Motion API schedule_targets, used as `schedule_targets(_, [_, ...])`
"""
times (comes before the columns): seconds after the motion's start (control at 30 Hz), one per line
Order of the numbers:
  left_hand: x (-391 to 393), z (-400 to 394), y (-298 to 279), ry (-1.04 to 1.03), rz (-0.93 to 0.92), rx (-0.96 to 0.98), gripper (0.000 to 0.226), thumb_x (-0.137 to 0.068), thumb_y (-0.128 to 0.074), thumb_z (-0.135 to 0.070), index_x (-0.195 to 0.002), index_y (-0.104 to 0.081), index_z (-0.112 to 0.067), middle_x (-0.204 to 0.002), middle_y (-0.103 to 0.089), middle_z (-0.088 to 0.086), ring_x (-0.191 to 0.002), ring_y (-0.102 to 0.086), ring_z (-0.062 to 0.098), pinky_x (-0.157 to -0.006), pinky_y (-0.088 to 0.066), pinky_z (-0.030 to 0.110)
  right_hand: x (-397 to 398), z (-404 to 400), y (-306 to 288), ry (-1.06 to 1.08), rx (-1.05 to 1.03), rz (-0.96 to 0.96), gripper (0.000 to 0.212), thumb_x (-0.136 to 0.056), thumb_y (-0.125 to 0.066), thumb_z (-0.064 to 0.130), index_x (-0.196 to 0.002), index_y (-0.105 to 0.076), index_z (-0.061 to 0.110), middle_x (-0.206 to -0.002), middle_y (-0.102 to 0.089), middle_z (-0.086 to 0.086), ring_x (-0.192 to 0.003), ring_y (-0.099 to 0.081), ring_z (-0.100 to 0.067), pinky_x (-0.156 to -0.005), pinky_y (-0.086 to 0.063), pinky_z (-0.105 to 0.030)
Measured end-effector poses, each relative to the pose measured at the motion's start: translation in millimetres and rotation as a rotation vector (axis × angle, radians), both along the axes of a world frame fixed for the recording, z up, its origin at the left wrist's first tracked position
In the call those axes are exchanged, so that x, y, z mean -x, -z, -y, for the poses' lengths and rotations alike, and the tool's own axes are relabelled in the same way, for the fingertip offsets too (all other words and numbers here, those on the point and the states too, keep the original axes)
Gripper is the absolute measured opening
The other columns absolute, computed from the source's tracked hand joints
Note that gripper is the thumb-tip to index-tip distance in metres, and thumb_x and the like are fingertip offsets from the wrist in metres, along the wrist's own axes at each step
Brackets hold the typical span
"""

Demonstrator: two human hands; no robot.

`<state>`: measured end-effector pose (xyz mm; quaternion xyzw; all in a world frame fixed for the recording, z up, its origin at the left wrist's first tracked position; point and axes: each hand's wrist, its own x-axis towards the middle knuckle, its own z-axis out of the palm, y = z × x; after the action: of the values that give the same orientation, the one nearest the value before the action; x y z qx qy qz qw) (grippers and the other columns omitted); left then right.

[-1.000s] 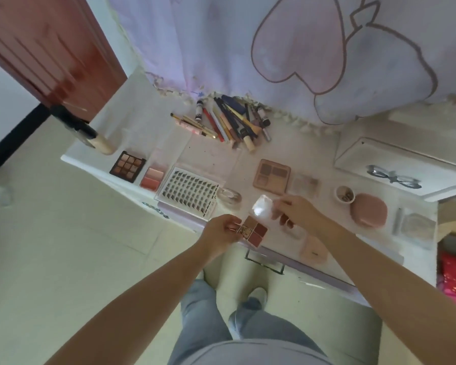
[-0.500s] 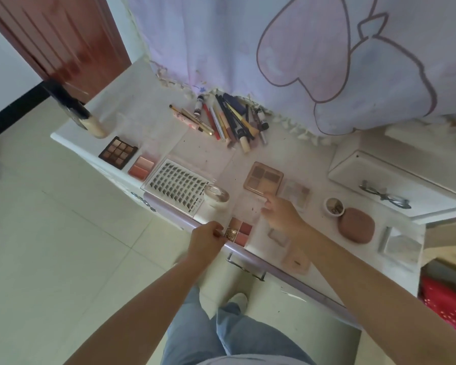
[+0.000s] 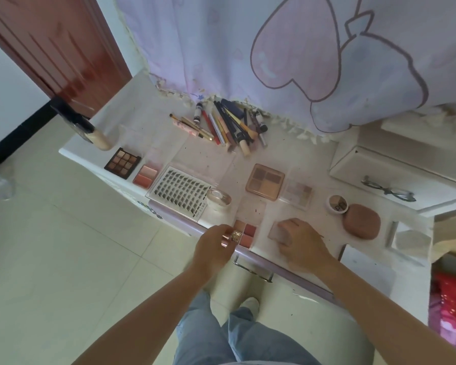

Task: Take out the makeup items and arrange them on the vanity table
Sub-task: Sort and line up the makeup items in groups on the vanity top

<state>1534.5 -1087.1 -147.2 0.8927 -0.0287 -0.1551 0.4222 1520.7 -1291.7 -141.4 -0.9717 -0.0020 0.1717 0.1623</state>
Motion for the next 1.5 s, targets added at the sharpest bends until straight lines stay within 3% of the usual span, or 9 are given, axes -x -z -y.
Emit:
schedule_targets(0.17, [-8,12,-36,0.179,-0.233,0.347,0.047,-0.073,-0.072,-0.003,-0.115,-0.054,-0.013,-0.104,-0.059,0.003,-0.090,-0.059,0.011,-0.076,-0.049,0.013,7,-1,-44,0.065,-0.480,0.072,0.035,-0.068,-0.075,0.007,-0.102,-0.067,0.006,-0.104,-0.062,0.001,-0.087,-0.057,-0.010,-0.073,-0.039,0.000])
schedule_targets(0.27, [-14,17,-57,0.223,-0.320,0.491,0.045,-0.071,-0.071,0.006,-0.104,-0.053,-0.019,-0.103,-0.061,0.002,-0.091,-0.062,0.011,-0.085,-0.050,0.019,12,-4,-71,0.036,-0.546,0.152,0.032,-0.064,-0.078,0.005,-0.095,-0.071,0.006,-0.099,-0.058,0.009,-0.088,-0.058,-0.007,-0.077,-0.038,0.003])
schedule_targets(0.4, [-16,22,-74,0.194,-0.307,0.655,0.040,-0.066,-0.063,0.024,-0.085,-0.057,-0.010,-0.080,-0.072,-0.009,-0.076,-0.068,0.001,-0.073,-0.053,0.013,16,-3,-94,0.061,-0.627,0.235,0.027,-0.063,-0.080,0.006,-0.090,-0.073,0.006,-0.094,-0.062,0.008,-0.083,-0.060,-0.001,-0.076,-0.039,0.002])
schedule_targets(0.63, [-13,28,-92,0.240,-0.242,0.676,0.037,-0.064,-0.063,0.024,-0.078,-0.061,-0.010,-0.070,-0.072,-0.013,-0.070,-0.068,0.002,-0.066,-0.055,0.015,27,1,-98,0.081,-0.730,0.360,0.029,-0.059,-0.080,-0.002,-0.086,-0.073,0.004,-0.087,-0.066,0.007,-0.080,-0.062,0.004,-0.075,-0.044,-0.003])
schedule_targets(0.77, [-9,30,-94,0.240,-0.241,0.666,0.041,-0.062,-0.063,0.026,-0.077,-0.062,-0.011,-0.067,-0.072,-0.011,-0.068,-0.069,0.003,-0.064,-0.055,0.016,34,2,-98,0.173,-0.829,0.305,0.047,-0.061,-0.078,-0.004,-0.090,-0.069,0.031,-0.082,-0.062,0.025,-0.076,-0.060,0.015,-0.070,-0.043,-0.001])
schedule_targets(1.03, [-7,35,-71,0.175,-0.357,0.608,0.042,-0.069,-0.057,0.027,-0.085,-0.062,-0.012,-0.065,-0.071,-0.012,-0.068,-0.067,-0.002,-0.063,-0.055,0.015,23,22,-83,0.438,-1.029,0.028,0.021,-0.082,-0.061,0.006,-0.076,-0.072,0.023,-0.071,-0.071,0.014,-0.071,-0.064,0.005,-0.069,-0.049,-0.007])
schedule_targets(1.13, [0,37,-53,0.100,-0.364,0.519,0.035,-0.069,-0.061,0.023,-0.082,-0.061,-0.010,-0.061,-0.069,-0.011,-0.061,-0.064,-0.005,-0.061,-0.051,0.010,14,25,-66,0.504,-0.989,-0.015,0.018,-0.088,-0.052,0.005,-0.084,-0.070,0.008,-0.072,-0.069,0.007,-0.068,-0.064,-0.001,-0.061,-0.050,-0.009])
schedule_targets(1.27, [9,46,-28,0.047,-0.316,0.302,0.023,-0.073,-0.066,0.011,-0.075,-0.060,-0.011,-0.069,-0.058,-0.007,-0.057,-0.057,-0.006,-0.061,-0.044,0.002,2,24,-37,0.545,-0.802,-0.128,0.020,-0.088,-0.055,0.014,-0.072,-0.065,0.019,-0.070,-0.066,0.006,-0.063,-0.052,-0.008,-0.049,-0.041,-0.011])
schedule_targets(1.5, [13,65,-2,0.042,-0.187,-0.013,0.013,-0.077,-0.063,-0.001,-0.088,-0.063,0.005,-0.084,-0.065,0.011,-0.074,-0.052,0.016,-0.060,-0.032,0.009,-18,12,-3,0.343,-0.338,-0.123,0.030,-0.090,-0.047,0.016,-0.079,-0.063,-0.007,-0.087,-0.064,-0.021,-0.084,-0.060,-0.029,-0.070,-0.040,-0.031])
